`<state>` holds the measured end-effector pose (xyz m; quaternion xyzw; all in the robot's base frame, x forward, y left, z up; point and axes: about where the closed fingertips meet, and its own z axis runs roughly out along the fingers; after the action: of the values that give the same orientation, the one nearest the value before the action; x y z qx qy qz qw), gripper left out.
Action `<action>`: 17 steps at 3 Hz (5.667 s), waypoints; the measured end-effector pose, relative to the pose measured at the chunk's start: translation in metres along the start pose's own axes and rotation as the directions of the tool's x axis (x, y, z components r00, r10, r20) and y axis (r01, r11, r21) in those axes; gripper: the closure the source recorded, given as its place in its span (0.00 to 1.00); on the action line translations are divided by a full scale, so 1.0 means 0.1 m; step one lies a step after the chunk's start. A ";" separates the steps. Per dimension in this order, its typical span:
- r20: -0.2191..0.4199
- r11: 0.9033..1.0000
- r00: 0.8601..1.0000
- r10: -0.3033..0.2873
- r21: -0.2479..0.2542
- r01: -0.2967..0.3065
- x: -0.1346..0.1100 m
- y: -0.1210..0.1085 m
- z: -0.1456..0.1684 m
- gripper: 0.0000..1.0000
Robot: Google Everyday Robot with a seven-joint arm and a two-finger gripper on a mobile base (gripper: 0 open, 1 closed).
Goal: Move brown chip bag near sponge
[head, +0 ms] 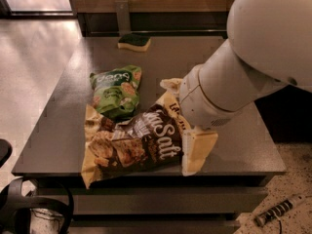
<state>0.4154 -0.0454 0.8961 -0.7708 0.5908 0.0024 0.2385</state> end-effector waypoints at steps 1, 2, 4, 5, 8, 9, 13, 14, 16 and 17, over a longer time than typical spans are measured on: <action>0.012 0.998 0.998 -0.059 -0.011 0.059 -0.25 0.07 0.37 0.00; 0.006 0.998 0.999 -0.053 -0.019 0.053 -0.32 0.09 0.60 0.00; 0.003 0.998 0.999 -0.052 -0.018 0.052 -0.35 0.09 0.63 0.33; 0.003 0.998 0.998 -0.055 -0.016 0.055 -0.36 0.09 0.62 0.57; -0.007 0.999 0.999 -0.043 -0.009 0.043 -0.36 0.09 0.57 1.00; -0.051 1.000 0.998 0.022 0.012 -0.022 -0.17 0.01 0.42 1.00; -0.173 0.955 0.981 0.090 0.294 -0.036 1.07 -1.53 -0.68 1.00; -0.170 0.934 0.981 0.096 0.356 -0.030 1.23 -1.86 -0.64 1.00; -0.152 0.914 0.981 0.120 0.402 -0.049 1.37 -2.24 -0.22 1.00; -0.157 0.917 0.979 0.133 0.393 -0.062 1.41 -2.28 -0.14 1.00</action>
Offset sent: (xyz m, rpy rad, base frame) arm 0.0042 0.0638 -0.0713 -0.0195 0.0182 0.0337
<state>0.6618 -0.1359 0.9509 -0.6753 0.6364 -0.1718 0.3308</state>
